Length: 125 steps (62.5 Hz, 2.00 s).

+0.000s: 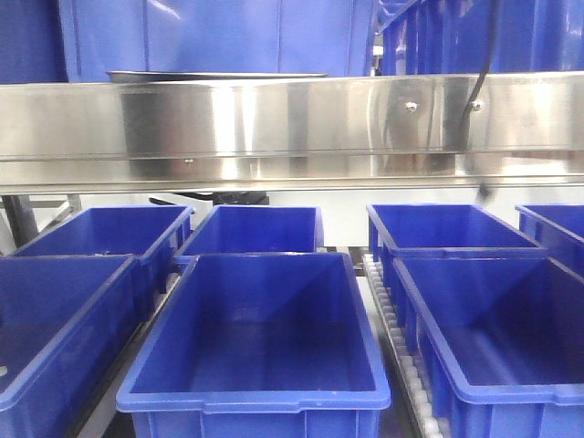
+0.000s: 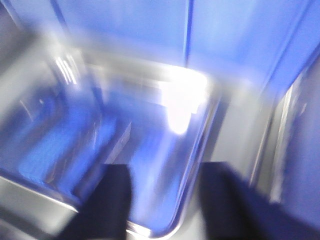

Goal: Stack silver trays without gaps

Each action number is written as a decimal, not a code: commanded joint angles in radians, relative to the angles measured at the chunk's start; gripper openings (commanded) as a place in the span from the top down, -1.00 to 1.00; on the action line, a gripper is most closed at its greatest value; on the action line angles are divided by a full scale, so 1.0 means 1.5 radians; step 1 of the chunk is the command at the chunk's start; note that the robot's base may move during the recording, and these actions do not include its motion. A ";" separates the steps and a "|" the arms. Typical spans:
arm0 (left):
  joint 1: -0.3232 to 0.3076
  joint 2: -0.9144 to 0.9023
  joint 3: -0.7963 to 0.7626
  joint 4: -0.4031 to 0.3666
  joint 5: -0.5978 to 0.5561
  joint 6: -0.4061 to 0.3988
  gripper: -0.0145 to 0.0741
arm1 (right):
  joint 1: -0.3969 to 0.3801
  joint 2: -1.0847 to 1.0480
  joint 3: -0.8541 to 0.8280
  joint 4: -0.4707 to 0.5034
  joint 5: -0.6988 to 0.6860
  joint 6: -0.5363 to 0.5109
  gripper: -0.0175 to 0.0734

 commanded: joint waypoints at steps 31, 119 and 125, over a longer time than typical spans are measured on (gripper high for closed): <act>-0.002 -0.398 0.345 -0.015 -0.262 -0.072 0.71 | 0.031 -0.386 0.330 -0.030 -0.286 -0.053 0.79; -0.002 -0.853 0.924 -0.012 -0.471 -0.084 0.71 | 0.034 -0.956 1.019 -0.021 -0.581 -0.053 0.79; -0.002 -0.853 0.924 -0.012 -0.471 -0.084 0.71 | 0.020 -0.971 1.019 -0.026 -0.579 -0.053 0.79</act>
